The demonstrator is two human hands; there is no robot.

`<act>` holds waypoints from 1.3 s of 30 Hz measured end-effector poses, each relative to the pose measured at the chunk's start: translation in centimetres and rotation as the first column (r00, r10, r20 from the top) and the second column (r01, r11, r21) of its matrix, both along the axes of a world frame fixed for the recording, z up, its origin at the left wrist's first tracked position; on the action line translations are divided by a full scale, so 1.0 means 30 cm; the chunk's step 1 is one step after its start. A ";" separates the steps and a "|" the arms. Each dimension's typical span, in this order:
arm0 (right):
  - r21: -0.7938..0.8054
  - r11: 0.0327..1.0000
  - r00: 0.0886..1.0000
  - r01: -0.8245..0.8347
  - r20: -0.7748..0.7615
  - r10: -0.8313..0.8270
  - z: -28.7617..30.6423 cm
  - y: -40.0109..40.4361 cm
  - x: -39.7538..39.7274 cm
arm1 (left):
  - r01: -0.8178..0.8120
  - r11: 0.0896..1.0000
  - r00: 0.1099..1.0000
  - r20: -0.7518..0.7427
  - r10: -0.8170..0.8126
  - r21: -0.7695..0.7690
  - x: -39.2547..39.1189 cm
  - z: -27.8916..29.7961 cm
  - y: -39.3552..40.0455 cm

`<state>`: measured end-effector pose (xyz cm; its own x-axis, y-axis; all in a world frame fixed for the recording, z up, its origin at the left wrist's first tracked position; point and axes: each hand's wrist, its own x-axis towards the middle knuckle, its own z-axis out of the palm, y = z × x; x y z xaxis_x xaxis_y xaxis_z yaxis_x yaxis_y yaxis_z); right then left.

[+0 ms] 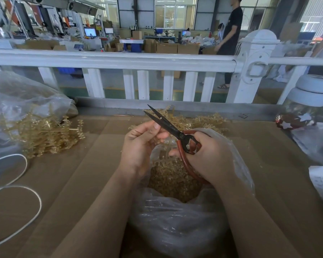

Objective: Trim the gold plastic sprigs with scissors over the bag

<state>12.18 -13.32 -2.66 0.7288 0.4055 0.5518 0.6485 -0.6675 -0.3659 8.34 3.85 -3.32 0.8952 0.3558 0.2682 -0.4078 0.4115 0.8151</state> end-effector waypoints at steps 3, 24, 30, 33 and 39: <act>0.010 1.000 1.000 0.007 0.016 -0.007 -0.004 0.000 -0.002 | -0.012 1.000 1.000 0.011 0.012 0.004 0.004 -0.006 0.005; 0.119 0.993 1.000 -0.011 -0.008 0.012 -0.039 0.020 0.028 | -0.026 0.998 0.999 0.045 0.024 0.062 0.014 -0.025 0.009; 0.095 0.995 1.000 0.007 0.020 -0.009 -0.030 0.015 0.024 | -0.041 0.997 0.999 0.037 0.038 0.062 0.014 -0.024 0.012; 0.085 0.996 1.000 -0.005 0.005 0.005 -0.027 0.012 0.021 | -0.049 0.997 0.998 0.032 0.047 0.057 0.015 -0.024 0.010; 0.105 0.994 0.999 -0.027 0.022 0.025 -0.015 0.002 0.012 | -0.063 0.998 0.998 0.001 0.063 0.026 0.017 -0.022 0.011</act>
